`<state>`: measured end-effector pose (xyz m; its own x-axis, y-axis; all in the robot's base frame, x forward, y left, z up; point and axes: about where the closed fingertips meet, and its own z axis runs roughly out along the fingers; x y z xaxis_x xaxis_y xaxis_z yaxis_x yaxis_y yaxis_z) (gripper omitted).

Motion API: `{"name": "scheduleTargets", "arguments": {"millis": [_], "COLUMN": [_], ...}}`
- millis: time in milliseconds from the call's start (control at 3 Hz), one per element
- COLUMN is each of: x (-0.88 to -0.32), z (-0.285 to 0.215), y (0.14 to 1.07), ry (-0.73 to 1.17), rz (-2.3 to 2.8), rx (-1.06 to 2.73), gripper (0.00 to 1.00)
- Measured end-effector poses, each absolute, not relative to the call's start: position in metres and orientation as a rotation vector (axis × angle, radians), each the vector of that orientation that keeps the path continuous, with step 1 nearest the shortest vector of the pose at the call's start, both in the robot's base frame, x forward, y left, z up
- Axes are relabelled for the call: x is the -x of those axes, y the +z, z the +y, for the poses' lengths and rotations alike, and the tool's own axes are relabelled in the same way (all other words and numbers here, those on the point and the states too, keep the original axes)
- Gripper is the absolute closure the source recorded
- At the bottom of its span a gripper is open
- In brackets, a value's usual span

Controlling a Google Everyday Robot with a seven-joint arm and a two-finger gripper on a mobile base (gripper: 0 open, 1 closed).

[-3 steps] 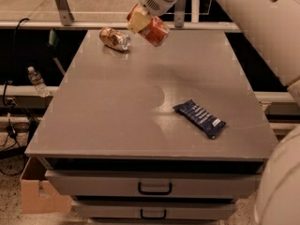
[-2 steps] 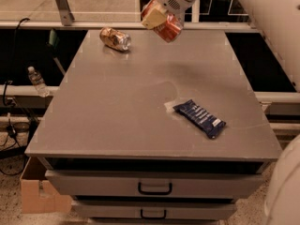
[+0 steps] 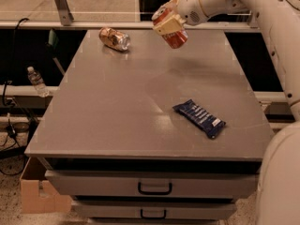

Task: Place coke can upright

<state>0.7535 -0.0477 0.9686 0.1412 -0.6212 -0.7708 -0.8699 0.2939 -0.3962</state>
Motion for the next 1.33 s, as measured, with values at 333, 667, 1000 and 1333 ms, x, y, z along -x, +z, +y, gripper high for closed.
{"name": "scheduleTargets", "arguments": {"millis": [333,667,1000,1333], "x": [-0.754,-0.748,-0.735,-0.718], "z": [-0.049,-0.058,-0.080,-0.100], "y": [0.954,0.946,0.950,0.941], "ry": [0.428,0.497,0.503,0.520], "rz": [1.470,1.405,1.378,1.367], "rx": [1.433,1.422,1.366,1.292], "gripper": [1.00,1.00,1.00,1.00]}}
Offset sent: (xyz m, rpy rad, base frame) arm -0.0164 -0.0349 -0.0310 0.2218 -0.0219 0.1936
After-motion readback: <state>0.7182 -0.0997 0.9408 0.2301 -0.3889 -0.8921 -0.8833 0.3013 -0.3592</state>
